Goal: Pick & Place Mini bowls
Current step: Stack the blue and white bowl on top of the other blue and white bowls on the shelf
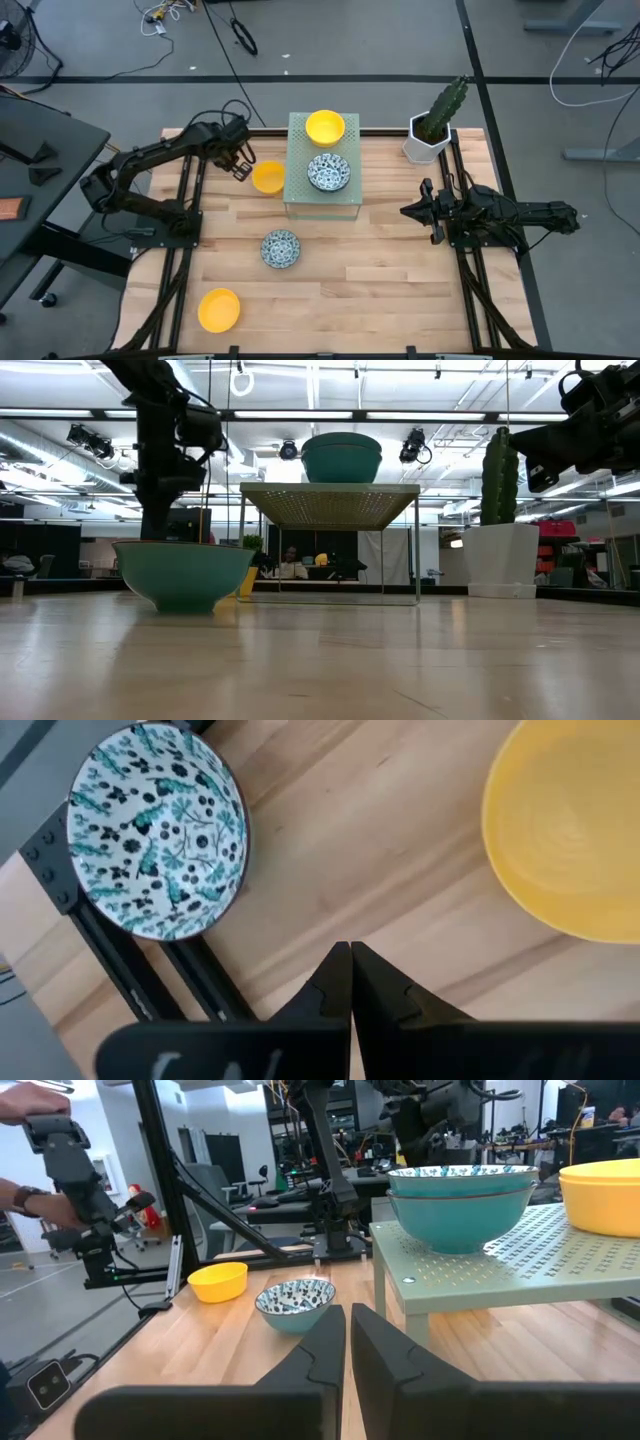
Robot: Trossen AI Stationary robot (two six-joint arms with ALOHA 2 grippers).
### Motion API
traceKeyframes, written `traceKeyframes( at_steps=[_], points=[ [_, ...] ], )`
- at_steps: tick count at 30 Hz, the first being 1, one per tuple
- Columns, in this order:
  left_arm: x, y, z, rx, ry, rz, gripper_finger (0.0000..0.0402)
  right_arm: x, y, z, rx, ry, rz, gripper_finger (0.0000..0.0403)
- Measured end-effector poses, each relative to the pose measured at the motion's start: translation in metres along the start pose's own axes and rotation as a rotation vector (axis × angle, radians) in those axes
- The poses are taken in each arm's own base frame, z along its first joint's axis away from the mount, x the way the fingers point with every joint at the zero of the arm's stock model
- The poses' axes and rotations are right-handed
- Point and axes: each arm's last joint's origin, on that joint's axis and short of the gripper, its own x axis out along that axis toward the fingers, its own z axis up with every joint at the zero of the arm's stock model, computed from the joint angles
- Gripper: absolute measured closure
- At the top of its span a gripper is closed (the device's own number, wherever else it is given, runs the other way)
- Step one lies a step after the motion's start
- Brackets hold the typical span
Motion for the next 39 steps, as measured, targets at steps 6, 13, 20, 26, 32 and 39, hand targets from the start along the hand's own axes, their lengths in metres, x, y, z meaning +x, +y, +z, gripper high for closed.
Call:
traceKeyframes(
  at_steps=[6, 13, 20, 26, 32, 39],
  points=[
    [0.015, 0.003, -0.002, 0.009, -0.024, 0.003, 0.0399, 0.0, 0.0, 0.0, 0.0, 0.0, 0.0, 0.0376],
    [0.012, 0.006, -0.017, -0.01, -0.084, -0.015, 0.0399, 0.0, 0.0, 0.0, 0.0, 0.0, 0.0, 0.0376],
    [0.016, 0.008, -0.032, -0.022, -0.123, 0.003, 0.0399, 0.0, 0.0, 0.0, 0.0, 0.0, 0.0, 0.0376],
    [0.021, 0.014, -0.032, -0.047, -0.203, 0.011, 0.0399, 0.0, 0.0, 0.0, 0.0, 0.0, 0.001, 0.0376],
    [0.023, 0.022, -0.03, -0.012, -0.214, 0.034, 0.0399, 0.0, 0.0, 0.0, 0.0, 0.0, 0.0, 0.0376],
    [0.024, 0.026, -0.031, 0.107, -0.186, 0.086, 0.0399, 0.0, 0.0, 0.0, 0.0, 0.0, 0.0, 0.0376]
  ],
)
